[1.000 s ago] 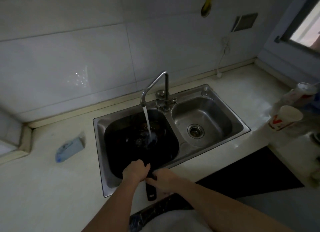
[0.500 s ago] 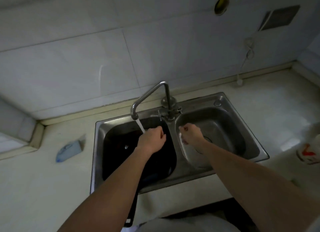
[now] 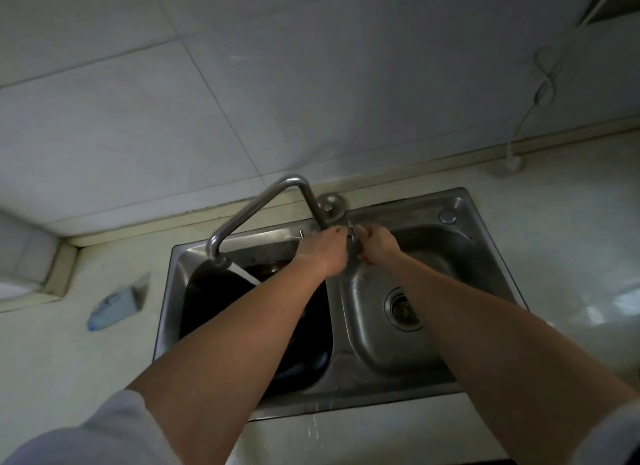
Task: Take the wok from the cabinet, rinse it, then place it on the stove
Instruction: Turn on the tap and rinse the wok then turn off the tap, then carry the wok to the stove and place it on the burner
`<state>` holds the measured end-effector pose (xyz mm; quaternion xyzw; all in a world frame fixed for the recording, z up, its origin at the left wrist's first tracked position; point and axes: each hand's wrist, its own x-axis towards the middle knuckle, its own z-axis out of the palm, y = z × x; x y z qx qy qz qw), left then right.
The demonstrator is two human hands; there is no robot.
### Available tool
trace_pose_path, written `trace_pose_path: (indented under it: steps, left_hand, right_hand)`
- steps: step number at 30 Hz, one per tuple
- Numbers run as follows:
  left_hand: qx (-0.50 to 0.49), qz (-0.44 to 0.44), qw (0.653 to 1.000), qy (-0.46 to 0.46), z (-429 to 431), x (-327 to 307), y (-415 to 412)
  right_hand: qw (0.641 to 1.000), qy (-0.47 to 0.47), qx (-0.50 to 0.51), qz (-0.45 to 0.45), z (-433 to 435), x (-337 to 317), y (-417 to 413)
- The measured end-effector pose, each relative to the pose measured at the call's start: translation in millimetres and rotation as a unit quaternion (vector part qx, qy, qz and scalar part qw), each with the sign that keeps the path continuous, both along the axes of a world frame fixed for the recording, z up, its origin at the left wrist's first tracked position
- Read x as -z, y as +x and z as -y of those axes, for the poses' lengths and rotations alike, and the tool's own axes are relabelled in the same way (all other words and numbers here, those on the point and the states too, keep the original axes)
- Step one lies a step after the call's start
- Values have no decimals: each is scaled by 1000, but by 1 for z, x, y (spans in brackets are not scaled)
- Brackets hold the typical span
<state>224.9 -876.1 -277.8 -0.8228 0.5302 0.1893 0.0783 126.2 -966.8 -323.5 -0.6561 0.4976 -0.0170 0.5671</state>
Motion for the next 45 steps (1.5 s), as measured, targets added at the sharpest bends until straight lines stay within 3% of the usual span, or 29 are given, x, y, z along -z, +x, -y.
trace_pose_path:
  steps: [5, 21, 29, 34, 39, 45]
  left_hand:
    - [-16, -24, 997, 71, 0, 20, -2]
    - [-55, -36, 994, 91, 15, 25, -11]
    - [-56, -24, 994, 96, 20, 24, -12]
    - [-71, -33, 993, 90, 17, 22, -15]
    - [-32, -26, 999, -20, -28, 8, -29]
    - [-84, 6, 996, 8, -145, 3, -2]
  right_hand:
    - [1000, 18, -9, 5, 8, 24, 15]
    - [998, 18, -40, -40, 19, 27, 22]
    - [996, 59, -18, -60, 25, 24, 28]
    - [997, 66, 39, -21, 14, 22, 21]
    - [994, 30, 109, -8, -36, 40, -7]
    - [997, -9, -13, -76, -112, 25, -28]
